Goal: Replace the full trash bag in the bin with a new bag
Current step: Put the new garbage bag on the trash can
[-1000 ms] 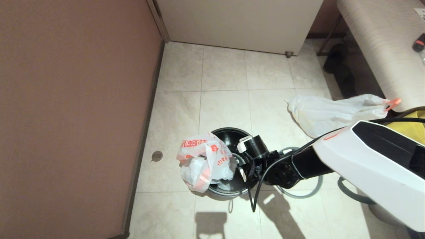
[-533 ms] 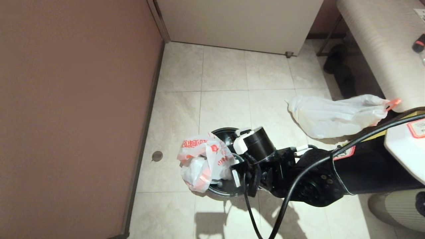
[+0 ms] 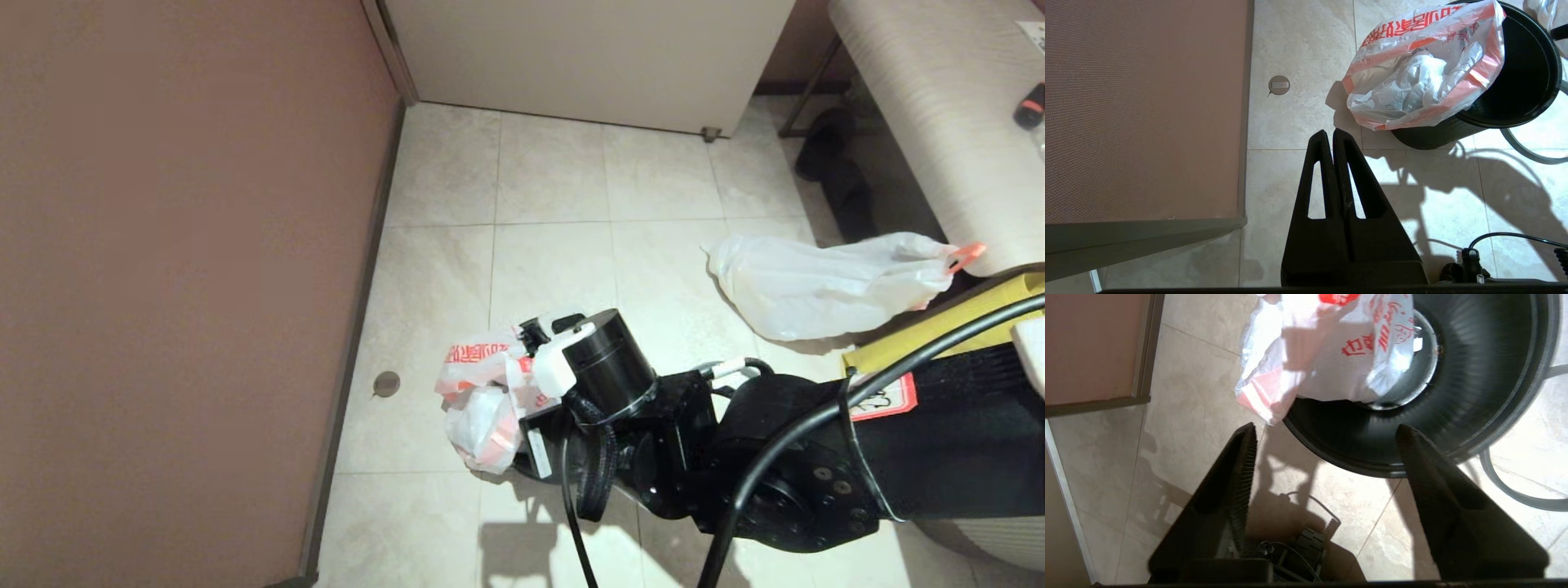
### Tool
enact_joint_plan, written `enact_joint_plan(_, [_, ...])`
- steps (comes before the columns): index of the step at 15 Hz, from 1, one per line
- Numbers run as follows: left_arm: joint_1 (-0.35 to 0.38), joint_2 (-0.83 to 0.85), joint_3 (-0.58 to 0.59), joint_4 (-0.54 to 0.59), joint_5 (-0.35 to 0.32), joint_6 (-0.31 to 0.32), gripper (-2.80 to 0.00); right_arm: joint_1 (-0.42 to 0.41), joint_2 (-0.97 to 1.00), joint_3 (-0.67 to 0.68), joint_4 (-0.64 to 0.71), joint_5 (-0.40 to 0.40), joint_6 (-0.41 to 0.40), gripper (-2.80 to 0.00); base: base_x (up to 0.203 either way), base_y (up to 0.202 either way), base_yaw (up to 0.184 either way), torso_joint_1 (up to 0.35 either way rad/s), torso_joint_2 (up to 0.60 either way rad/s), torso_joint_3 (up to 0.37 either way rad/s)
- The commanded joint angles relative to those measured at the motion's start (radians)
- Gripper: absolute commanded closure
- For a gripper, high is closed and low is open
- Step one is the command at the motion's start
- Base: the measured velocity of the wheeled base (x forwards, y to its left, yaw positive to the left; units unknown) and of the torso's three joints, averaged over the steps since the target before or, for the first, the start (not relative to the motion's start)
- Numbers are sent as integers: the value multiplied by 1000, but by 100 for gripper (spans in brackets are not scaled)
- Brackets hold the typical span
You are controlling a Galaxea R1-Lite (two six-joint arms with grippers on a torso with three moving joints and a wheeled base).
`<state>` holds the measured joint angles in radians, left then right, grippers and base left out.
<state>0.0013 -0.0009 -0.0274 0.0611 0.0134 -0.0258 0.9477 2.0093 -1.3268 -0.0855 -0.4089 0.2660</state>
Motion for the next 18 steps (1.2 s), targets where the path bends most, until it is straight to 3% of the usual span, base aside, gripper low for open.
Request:
enact_joint_plan(1, [0, 1, 0, 0, 0, 0, 0, 10, 98, -61, -1, -17, 0, -280, 0, 0, 0, 0, 0, 0])
enact_joint_plan(8, [0, 1, 0, 0, 0, 0, 0, 12, 303, -325, 42, -133, -21, -280, 0, 0, 0, 0, 0, 0])
enact_joint_plan(9, [0, 1, 0, 0, 0, 0, 0, 10, 327, -359, 54, -143, -22, 0, 0, 0, 0, 0, 0, 0])
enact_joint_plan(12, [0, 1, 0, 0, 0, 0, 0, 0, 410, -446, 100, -212, -21, 0, 0, 0, 0, 0, 0, 0])
enact_joint_plan(16, [0, 1, 0, 0, 0, 0, 0, -12, 399, -431, 135, -221, -18, 0, 0, 0, 0, 0, 0, 0])
enact_joint_plan(18, [0, 1, 0, 0, 0, 0, 0, -21, 382, -427, 158, -262, -13, 0, 0, 0, 0, 0, 0, 0])
